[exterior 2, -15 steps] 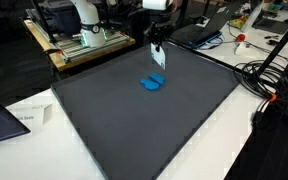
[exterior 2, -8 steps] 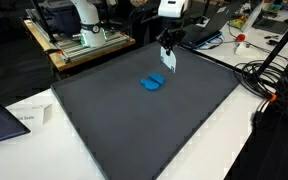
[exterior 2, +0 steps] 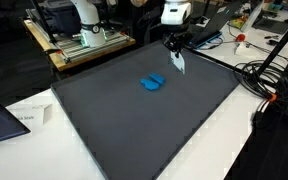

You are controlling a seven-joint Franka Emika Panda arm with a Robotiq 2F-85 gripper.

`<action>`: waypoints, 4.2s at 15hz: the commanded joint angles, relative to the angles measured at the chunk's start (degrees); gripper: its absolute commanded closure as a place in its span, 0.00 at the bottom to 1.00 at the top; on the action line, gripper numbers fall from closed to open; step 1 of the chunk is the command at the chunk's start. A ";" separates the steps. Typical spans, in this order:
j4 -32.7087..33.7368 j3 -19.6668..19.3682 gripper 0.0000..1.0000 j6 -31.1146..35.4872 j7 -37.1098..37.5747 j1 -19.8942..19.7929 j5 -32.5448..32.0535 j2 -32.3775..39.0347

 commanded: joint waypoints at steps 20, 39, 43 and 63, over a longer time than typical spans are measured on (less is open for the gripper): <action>-12.52 4.46 0.99 12.92 -17.33 -8.50 26.82 -1.33; -15.94 2.75 0.99 13.60 -41.17 -9.64 51.19 -0.33; -16.20 1.19 0.99 13.44 -39.25 -8.00 48.36 -0.84; -0.04 -2.95 0.99 -13.83 3.31 0.89 -9.04 -3.57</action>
